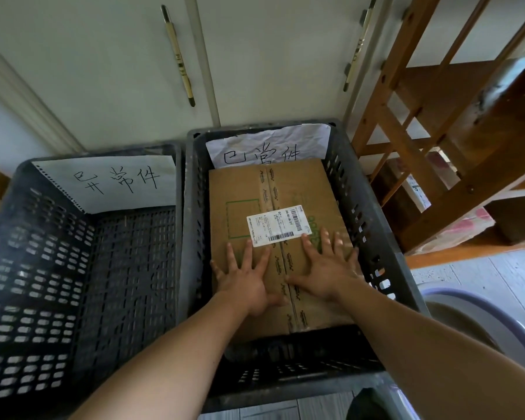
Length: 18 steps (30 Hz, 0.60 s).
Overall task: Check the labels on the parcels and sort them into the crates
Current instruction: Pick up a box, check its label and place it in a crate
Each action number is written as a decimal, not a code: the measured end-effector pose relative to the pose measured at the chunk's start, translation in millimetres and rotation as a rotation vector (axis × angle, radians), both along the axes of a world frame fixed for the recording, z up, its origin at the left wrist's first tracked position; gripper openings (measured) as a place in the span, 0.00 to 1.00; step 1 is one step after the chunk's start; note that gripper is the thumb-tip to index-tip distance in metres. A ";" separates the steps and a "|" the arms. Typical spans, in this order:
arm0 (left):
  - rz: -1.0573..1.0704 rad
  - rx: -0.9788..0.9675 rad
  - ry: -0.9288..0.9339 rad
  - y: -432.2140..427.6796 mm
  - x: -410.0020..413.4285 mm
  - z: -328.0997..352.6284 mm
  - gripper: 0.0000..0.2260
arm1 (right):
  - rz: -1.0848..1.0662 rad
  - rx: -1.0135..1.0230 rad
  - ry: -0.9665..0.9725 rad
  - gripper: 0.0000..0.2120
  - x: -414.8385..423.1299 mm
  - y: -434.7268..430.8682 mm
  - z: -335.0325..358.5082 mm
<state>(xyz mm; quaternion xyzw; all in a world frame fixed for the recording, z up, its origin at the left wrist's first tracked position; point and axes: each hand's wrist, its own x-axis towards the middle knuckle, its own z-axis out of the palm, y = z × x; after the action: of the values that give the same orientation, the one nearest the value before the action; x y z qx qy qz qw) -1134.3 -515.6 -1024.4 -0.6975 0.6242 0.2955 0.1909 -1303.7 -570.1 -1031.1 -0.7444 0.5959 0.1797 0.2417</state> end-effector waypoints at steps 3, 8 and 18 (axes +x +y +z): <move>-0.102 0.016 0.014 6.1 -2.0 8.4 0.52 | 0.138 -0.010 0.027 0.53 -1.2 5.9 10.9; -0.285 0.128 -0.050 17.3 -2.6 12.3 0.58 | 0.414 0.130 0.145 0.59 -1.1 26.0 18.2; -0.274 0.135 -0.054 -3.5 0.5 19.1 0.55 | 0.405 0.156 0.158 0.60 9.4 10.1 17.3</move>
<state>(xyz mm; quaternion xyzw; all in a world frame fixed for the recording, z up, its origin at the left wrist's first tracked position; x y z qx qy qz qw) -1133.8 -519.1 -1005.3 -0.5991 0.6869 0.2894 0.2925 -1294.3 -560.0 -1013.9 -0.8114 0.4359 0.3279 0.2102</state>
